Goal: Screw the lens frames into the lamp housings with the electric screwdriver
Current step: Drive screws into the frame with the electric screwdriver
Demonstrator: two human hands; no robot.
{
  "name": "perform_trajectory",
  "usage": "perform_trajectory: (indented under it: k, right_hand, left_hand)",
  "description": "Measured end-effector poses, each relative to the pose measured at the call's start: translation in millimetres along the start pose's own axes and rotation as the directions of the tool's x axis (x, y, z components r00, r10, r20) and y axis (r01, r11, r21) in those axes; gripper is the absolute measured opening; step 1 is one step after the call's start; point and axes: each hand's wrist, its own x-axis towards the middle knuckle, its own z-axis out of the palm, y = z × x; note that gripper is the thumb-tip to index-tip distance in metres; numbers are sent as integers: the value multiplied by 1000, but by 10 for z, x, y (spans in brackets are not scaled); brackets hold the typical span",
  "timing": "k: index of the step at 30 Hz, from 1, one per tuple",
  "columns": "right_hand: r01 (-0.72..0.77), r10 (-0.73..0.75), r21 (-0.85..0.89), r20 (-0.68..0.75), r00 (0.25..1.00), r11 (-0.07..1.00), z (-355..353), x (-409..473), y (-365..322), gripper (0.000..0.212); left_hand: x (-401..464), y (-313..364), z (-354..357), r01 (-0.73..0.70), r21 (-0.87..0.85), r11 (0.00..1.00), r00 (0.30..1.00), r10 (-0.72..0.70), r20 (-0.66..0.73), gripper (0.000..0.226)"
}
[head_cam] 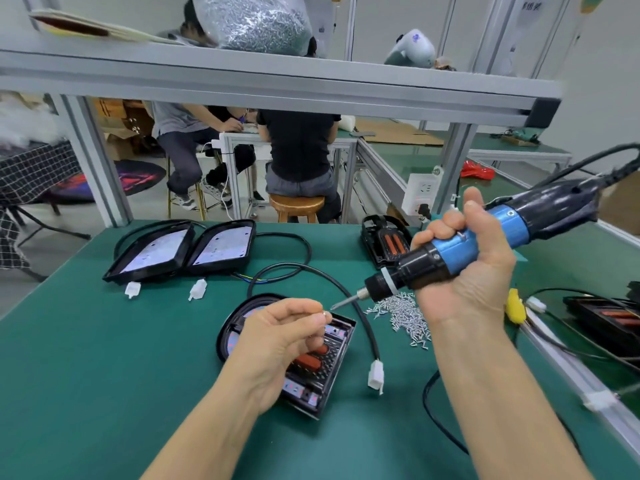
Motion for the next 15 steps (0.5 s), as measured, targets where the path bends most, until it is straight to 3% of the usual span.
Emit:
perform_trajectory:
  k: [15]
  right_hand:
    - [-11,17,-74,82,997,997,90,-68,154,20]
  left_hand:
    - [-21,-18,-84,18,-37,999,1000,-18,0,16]
